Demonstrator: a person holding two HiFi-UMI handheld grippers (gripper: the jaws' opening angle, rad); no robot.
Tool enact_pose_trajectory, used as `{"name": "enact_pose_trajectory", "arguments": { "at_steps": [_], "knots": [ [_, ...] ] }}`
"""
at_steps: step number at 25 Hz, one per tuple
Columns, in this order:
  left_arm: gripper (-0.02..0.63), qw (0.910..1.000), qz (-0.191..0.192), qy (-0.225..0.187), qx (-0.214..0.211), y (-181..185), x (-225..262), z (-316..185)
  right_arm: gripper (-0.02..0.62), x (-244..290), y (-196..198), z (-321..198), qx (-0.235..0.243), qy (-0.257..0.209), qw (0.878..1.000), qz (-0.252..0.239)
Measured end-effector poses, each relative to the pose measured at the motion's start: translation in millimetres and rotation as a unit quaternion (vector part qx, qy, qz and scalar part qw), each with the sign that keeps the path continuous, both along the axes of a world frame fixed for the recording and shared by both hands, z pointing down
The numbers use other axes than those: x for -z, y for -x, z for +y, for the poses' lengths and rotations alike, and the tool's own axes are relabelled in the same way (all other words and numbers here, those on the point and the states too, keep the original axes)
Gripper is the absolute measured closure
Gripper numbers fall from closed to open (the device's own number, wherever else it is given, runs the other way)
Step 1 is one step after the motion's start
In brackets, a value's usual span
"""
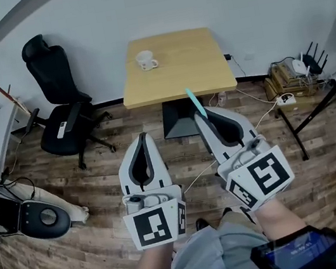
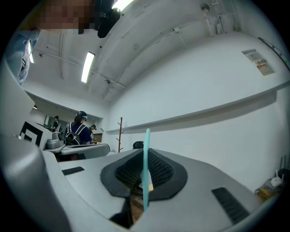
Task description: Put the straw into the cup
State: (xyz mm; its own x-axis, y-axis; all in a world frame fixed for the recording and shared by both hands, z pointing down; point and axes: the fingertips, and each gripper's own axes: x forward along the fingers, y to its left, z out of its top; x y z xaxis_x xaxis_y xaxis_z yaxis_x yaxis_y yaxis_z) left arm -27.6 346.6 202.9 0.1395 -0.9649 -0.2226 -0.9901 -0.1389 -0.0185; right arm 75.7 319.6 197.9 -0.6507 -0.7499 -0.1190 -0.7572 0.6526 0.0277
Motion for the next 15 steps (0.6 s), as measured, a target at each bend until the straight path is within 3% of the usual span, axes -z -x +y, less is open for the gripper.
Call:
{"name": "enact_pose_trajectory", "arguments": {
  "at_steps": [8, 15],
  "knots": [
    [0.607, 0.9999, 0.001, 0.017, -0.003, 9, -14, -39, 0.572, -9, -5, -33, -0.016, 0.012, 1.000, -0.003],
    [0.607, 0.9993, -0.011, 0.037, 0.002, 1, -33, -112, 0.572, -33, -13, -104, -0.012, 0.033, 0.999, -0.013]
  ]
}}
